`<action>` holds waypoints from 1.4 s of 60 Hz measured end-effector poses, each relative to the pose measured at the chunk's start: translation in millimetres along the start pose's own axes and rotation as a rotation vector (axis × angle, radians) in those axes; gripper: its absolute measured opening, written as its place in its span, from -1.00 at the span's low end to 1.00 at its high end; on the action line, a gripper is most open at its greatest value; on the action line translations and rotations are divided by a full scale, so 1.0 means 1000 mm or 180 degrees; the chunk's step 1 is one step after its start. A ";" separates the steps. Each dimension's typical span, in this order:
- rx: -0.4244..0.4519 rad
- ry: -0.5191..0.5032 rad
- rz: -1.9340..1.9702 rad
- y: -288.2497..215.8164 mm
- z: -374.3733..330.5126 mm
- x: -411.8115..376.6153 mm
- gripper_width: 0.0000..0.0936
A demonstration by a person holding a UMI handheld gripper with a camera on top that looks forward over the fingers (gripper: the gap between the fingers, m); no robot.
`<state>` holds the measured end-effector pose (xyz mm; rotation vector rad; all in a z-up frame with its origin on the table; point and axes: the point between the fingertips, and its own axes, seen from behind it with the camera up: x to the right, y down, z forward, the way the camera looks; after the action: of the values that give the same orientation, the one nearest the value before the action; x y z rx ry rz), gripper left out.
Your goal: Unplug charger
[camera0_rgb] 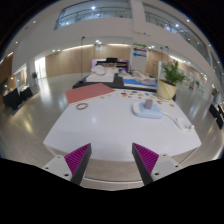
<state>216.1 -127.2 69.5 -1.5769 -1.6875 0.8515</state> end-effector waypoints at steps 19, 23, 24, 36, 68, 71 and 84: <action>0.0257 0.0436 0.0198 -0.051 0.057 0.117 0.82; 0.0317 0.0445 0.0220 -0.065 0.073 0.131 0.82; 0.0324 0.0450 0.0222 -0.067 0.074 0.131 0.82; 0.0417 0.0453 0.0199 -0.100 0.134 0.165 0.82; 0.0361 0.0399 0.0067 -0.131 0.279 0.199 0.11; 0.0447 0.0460 0.0008 -0.138 0.278 0.204 -0.43; 0.0549 0.0382 0.0274 -0.163 0.268 0.207 -0.59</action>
<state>-106.2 64.7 60.0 -1.5591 -1.4321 0.9016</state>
